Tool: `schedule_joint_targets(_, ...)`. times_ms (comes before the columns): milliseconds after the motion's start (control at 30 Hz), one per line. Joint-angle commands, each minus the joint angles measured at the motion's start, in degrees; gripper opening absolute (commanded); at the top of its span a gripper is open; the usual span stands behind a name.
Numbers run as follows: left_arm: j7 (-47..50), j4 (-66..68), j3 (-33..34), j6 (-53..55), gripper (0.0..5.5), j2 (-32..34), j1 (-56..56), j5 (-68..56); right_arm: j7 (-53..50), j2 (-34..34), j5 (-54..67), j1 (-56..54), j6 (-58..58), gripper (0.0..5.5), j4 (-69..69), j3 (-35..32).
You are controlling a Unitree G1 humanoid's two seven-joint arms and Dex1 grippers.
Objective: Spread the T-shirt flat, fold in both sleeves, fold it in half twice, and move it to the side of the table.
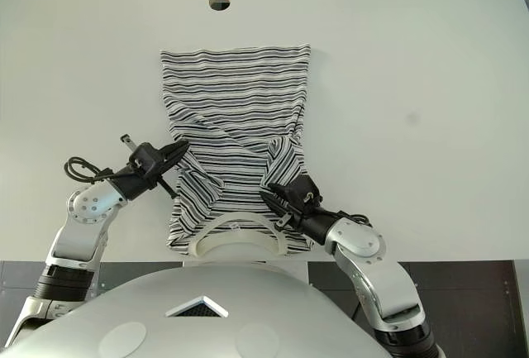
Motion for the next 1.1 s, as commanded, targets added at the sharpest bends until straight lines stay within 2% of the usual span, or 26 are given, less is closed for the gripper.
schedule_joint_targets(33, -1.29, -1.89, 1.06, -4.35, 0.10, 1.90, 0.68, -0.43, 1.05, -0.45, -0.46, -0.31, -2.97, 2.01, -1.77, 0.71)
schedule_joint_targets(67, -2.81, -2.98, 1.39, -5.07, 0.10, 3.60, 1.44, -0.81, 1.58, -0.88, -0.60, -0.14, -4.49, 2.17, -3.01, 0.58)
schedule_joint_targets(167, -6.75, -6.62, 3.65, -5.32, 0.56, 8.14, 3.67, -3.36, 2.51, -1.22, -0.79, 0.11, -9.58, 2.61, -6.17, -0.92)
schedule_joint_targets(233, -9.82, -9.72, 5.75, -5.34, 0.86, 12.40, 5.94, -4.42, 4.11, -1.88, 0.14, 0.58, -14.67, 2.61, -7.79, -4.66)
schedule_joint_targets(333, -14.15, -12.22, 8.36, -6.50, 1.35, 19.38, 10.11, -2.24, 7.12, -3.74, 3.50, 0.68, -19.73, 2.61, -7.09, -14.39)
schedule_joint_targets(400, -16.26, -13.72, 10.22, -6.88, 1.67, 22.82, 12.56, -1.81, 9.11, -6.71, 0.95, 0.51, -23.31, 2.87, -4.64, -19.14)
schedule_joint_targets(500, -19.41, -14.65, 12.28, -7.32, 2.28, 27.54, 14.40, -0.81, 13.57, -13.89, -8.85, 1.86, -33.38, 3.56, 1.65, -23.41)
schedule_joint_targets(600, -22.36, -12.59, 11.61, -8.12, 2.75, 31.63, 14.83, 2.40, 17.17, -21.65, -21.68, 4.18, -42.71, 4.12, 8.06, -21.49)
schedule_joint_targets(700, -23.98, -10.80, 9.64, -9.05, 2.81, 33.02, 14.05, 4.31, 21.45, -25.27, -25.63, 6.77, -45.55, 4.18, 9.55, -17.58)
schedule_joint_targets(933, -24.09, -9.89, 3.90, -10.57, 2.81, 31.19, 13.34, 5.79, 23.89, -26.57, -29.99, 7.58, -47.41, 4.18, 11.05, -11.53)
schedule_joint_targets(1100, -23.37, -9.52, -0.16, -10.84, 2.81, 29.16, 11.50, 6.25, 22.77, -24.89, -30.94, 6.03, -49.47, 4.18, 11.18, -7.42)
